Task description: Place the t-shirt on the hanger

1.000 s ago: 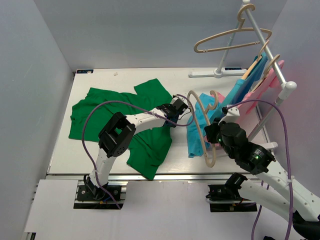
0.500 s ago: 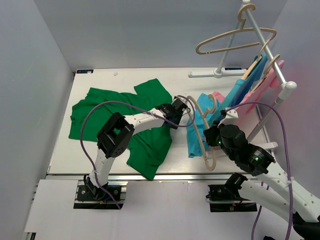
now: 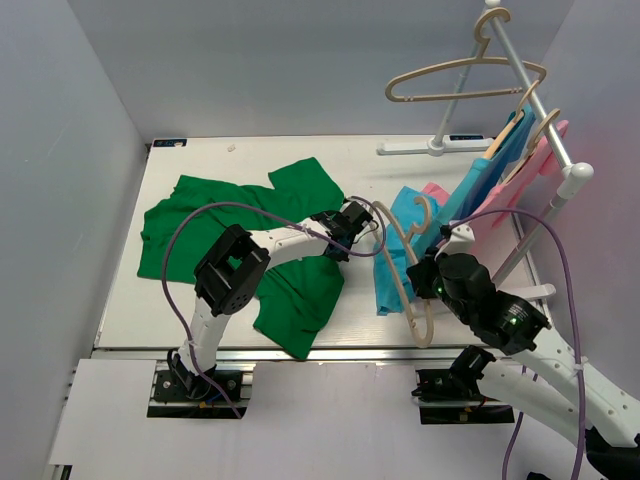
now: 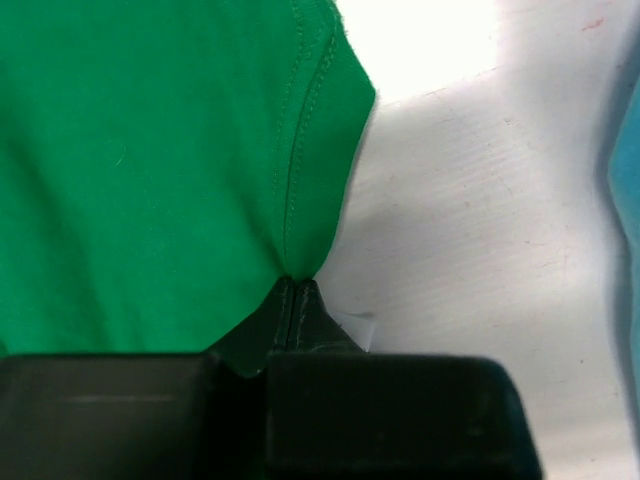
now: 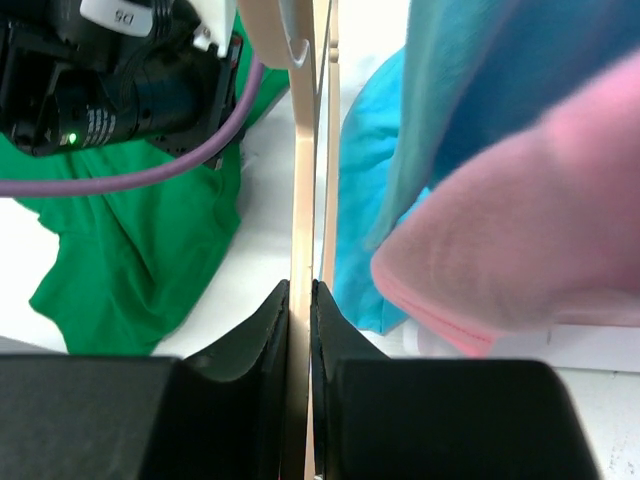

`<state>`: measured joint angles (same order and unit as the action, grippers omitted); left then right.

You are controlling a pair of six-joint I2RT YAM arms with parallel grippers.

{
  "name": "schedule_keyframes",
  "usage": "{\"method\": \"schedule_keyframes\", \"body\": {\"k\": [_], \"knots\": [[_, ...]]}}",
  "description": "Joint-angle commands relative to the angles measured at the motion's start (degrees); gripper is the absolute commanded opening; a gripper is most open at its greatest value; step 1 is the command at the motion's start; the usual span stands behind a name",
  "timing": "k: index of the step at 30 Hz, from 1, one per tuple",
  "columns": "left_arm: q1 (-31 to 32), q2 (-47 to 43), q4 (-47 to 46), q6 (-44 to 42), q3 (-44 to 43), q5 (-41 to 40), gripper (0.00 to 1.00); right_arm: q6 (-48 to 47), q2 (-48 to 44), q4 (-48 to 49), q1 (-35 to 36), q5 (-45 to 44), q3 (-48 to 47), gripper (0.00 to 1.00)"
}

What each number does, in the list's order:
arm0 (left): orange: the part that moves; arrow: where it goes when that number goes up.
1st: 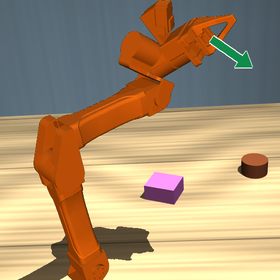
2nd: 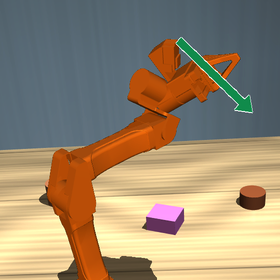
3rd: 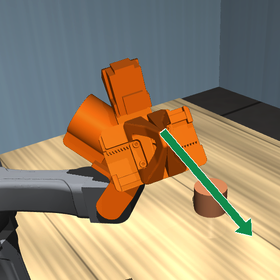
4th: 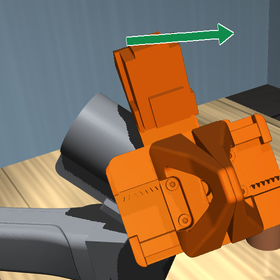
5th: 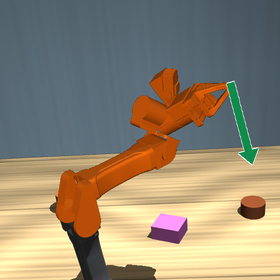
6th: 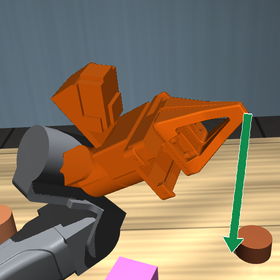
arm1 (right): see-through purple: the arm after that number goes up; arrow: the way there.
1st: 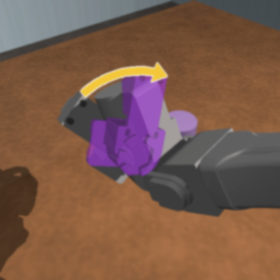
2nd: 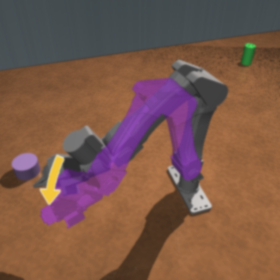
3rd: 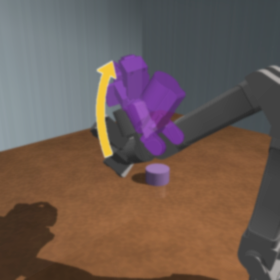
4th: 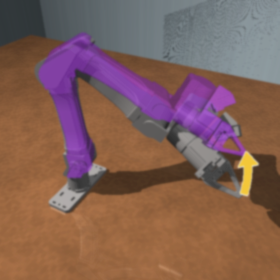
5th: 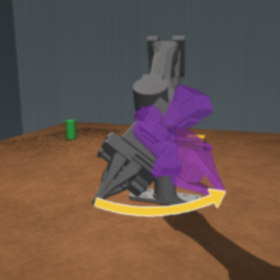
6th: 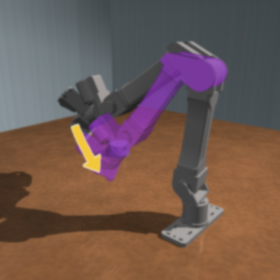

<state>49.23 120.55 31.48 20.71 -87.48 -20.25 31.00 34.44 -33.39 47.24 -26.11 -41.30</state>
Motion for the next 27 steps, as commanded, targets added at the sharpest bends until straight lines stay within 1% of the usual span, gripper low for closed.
{"method": "schedule_keyframes", "body": {"k": [1,3,8,14,22,25,27], "knots": [[0.0,-3.7,1.9,0.7,-2.3,-1.4,0.0,-0.9,-0.9,1.6,-0.1,3.4,1.0,0.0],[0.0,-5.1,1.7,0.6,-2.6,-2.2,0.0,-1.1,-1.2,1.6,-0.1,5.0,2.1,0.0],[0.0,-7.5,1.5,0.0,-3.7,-1.1,0.0,-2.3,-3.0,2.4,-0.1,12.2,4.0,0.0],[0.1,-8.4,2.9,-0.1,-5.3,-2.3,0.0,-2.4,-7.2,0.3,-0.1,13.2,4.7,0.0],[-0.3,-8.2,5.6,1.0,-7.0,-3.7,0.0,-0.4,-8.7,-0.2,-0.1,16.1,7.7,0.0],[-0.5,-8.8,5.9,1.0,-7.3,-3.8,0.0,0.2,-8.9,2.1,-0.1,18.2,9.7,0.0],[-0.6,-9.1,6.0,1.0,-7.3,-3.7,0.0,0.0,-9.6,7.9,-0.1,19.4,12.7,0.0]]}}
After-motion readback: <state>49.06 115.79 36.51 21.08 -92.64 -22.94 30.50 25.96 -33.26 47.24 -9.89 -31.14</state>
